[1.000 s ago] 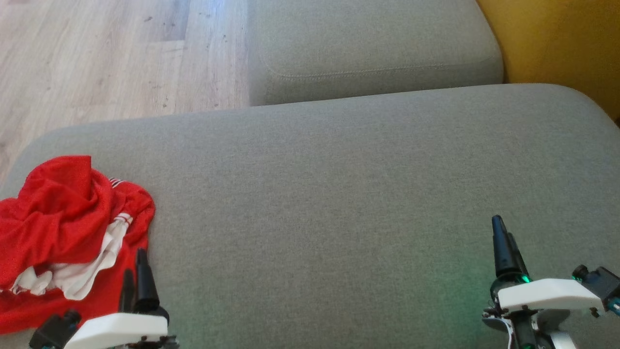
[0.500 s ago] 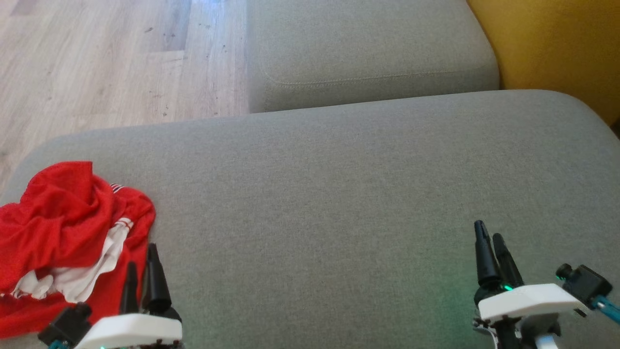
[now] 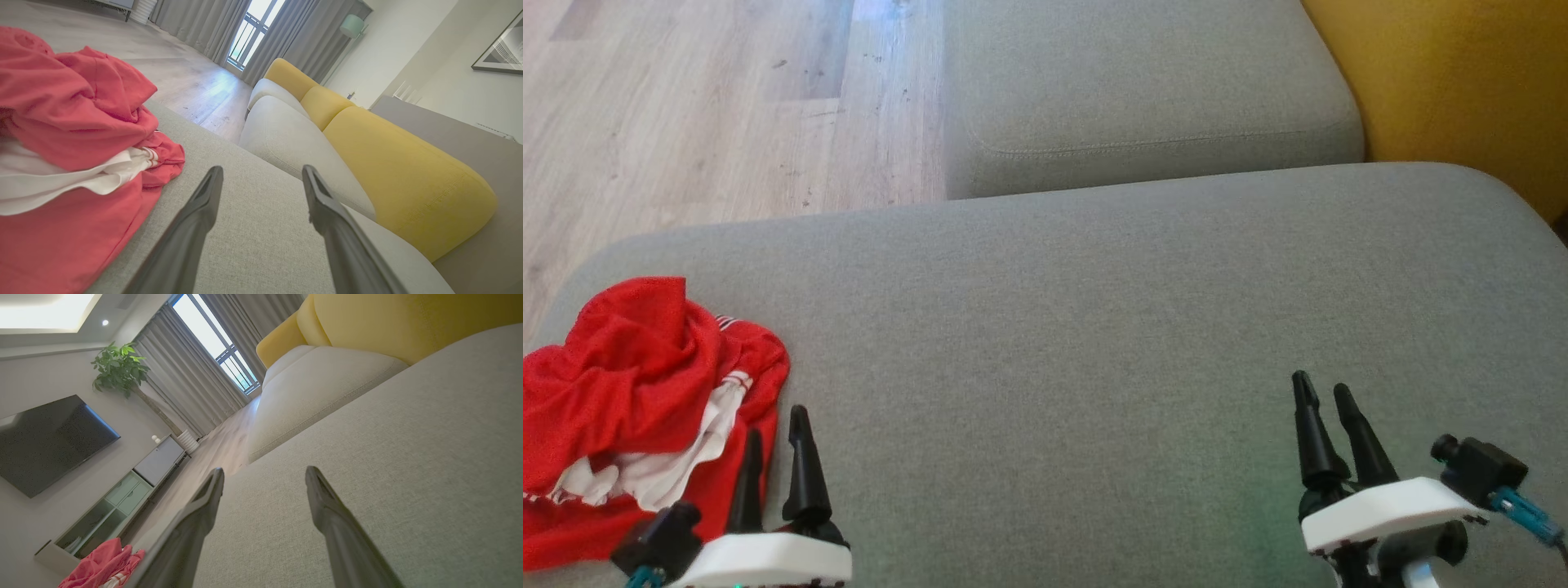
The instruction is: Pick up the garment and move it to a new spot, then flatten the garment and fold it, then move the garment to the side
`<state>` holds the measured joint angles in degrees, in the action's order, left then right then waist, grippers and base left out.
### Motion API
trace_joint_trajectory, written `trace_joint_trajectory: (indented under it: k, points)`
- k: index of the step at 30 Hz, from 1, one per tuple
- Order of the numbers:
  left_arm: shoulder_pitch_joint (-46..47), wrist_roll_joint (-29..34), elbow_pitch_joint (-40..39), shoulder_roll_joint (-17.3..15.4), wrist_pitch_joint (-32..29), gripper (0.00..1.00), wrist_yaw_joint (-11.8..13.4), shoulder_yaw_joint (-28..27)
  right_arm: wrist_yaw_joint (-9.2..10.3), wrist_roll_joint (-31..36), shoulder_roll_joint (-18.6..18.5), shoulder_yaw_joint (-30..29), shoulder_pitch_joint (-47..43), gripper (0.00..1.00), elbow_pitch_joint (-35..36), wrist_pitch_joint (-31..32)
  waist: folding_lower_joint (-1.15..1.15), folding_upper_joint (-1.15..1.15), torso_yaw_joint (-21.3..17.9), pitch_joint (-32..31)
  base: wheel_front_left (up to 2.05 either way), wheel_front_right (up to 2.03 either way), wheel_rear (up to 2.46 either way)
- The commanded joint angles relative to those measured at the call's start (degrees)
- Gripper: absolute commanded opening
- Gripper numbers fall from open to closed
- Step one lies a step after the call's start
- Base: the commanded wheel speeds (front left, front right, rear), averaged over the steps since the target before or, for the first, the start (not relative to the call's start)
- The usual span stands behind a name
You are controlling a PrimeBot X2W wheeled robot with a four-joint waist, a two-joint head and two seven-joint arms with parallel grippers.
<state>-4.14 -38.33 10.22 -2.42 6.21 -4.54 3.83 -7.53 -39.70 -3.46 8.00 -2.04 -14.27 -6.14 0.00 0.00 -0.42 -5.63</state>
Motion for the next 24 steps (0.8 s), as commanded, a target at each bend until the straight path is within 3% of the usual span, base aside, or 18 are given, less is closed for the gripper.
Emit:
trace_joint_trajectory:
  k: [1, 24]
  points:
    - [1.01, 1.99, -2.47, -0.34, 0.89, 1.00, 0.17, -0.59, 0.03, 1.99, -0.92, 1.48, 1.68, 1.00, 2.32, -1.01, 0.00, 0.00, 0.00, -0.11, 0.00, 0.00, 0.00]
    - [-0.43, 18.04, -1.07, -0.39, 4.63, 1.00, 0.99, 0.66, 0.03, 18.49, -0.69, 4.94, 1.49, 1.00, -0.69, -4.73, 0.00, 0.00, 0.02, -2.55, 0.00, 0.00, 0.00]
